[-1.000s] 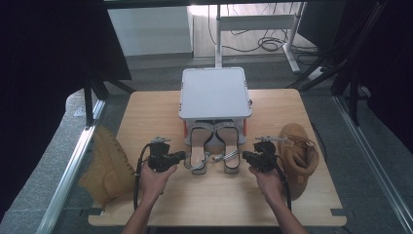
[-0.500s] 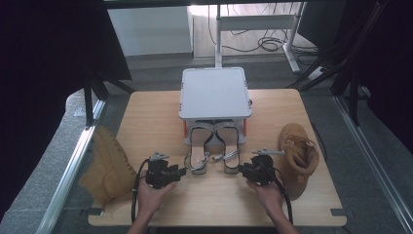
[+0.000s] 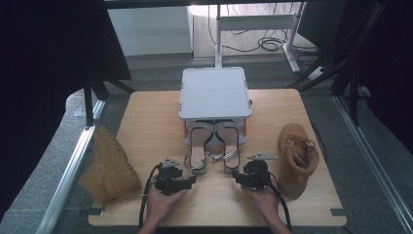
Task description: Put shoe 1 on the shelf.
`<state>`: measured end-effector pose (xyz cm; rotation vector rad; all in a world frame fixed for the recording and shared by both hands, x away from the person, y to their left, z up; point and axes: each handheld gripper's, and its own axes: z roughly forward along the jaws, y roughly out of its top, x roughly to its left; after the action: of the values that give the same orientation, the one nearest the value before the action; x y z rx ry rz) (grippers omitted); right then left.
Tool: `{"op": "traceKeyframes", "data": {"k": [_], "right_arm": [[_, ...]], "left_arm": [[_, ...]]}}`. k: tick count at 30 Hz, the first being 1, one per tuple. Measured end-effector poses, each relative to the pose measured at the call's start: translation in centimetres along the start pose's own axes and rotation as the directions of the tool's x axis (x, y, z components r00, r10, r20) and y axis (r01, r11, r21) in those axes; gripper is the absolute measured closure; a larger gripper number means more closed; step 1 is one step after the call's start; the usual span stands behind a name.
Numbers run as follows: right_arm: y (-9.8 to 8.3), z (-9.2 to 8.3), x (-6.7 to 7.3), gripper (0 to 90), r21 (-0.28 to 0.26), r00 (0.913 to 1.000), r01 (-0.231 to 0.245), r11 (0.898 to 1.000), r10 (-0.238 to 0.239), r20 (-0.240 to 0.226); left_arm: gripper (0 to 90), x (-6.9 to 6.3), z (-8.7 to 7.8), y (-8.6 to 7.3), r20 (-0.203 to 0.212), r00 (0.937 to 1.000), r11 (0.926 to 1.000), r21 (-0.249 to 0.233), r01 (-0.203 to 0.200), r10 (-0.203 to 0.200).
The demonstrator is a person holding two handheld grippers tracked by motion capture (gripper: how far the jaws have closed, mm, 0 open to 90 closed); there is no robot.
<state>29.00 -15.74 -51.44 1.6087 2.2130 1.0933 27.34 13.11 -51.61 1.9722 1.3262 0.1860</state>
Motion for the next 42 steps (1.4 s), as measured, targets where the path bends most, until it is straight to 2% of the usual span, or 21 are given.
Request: {"op": "traceKeyframes", "data": {"k": [3,10,16,23,28,32,38,42], "right_arm": [[0.0,0.6,0.2,42.4,-0.006,0.9999,-0.017,1.000,0.017,0.000],[0.1,1.8,0.7,36.5,-0.029,0.9996,-0.024,0.999,0.024,0.012],[0.2,2.5,0.8,31.0,-0.046,0.9982,-0.060,0.997,0.060,0.001],[0.6,3.5,1.0,26.8,-0.063,0.9966,-0.077,0.995,0.079,0.026],[0.8,4.2,1.8,24.1,-0.061,0.9949,-0.065,0.996,0.069,0.073],[0.9,4.4,2.0,25.6,-0.071,0.9926,-0.065,0.995,0.071,0.098],[0.6,4.0,1.7,29.1,-0.098,0.9918,-0.091,0.991,0.099,0.081],[0.6,3.9,1.5,29.7,-0.096,0.9924,-0.089,0.991,0.096,0.076]], "left_arm": [[34.0,-0.1,0.3,0.2,-0.004,0.9999,0.9999,-0.011,0.012,-0.012],[31.2,-0.3,1.1,0.6,-0.017,0.9996,0.9997,-0.013,0.022,-0.023],[30.8,-0.2,1.4,0.6,-0.018,0.9987,0.9988,-0.014,0.047,-0.047],[30.8,-0.1,1.5,0.7,-0.033,0.9978,0.9980,-0.031,0.056,-0.057],[28.9,-0.4,1.7,0.7,-0.040,0.9975,0.9976,-0.041,0.056,-0.058],[28.0,-0.6,2.0,0.8,-0.053,0.9970,0.9975,-0.046,0.054,-0.057],[25.7,-1.0,2.6,0.9,-0.071,0.9957,0.9967,-0.059,0.056,-0.060],[24.6,-1.5,3.2,1.0,-0.077,0.9955,0.9967,-0.063,0.051,-0.056]]}}
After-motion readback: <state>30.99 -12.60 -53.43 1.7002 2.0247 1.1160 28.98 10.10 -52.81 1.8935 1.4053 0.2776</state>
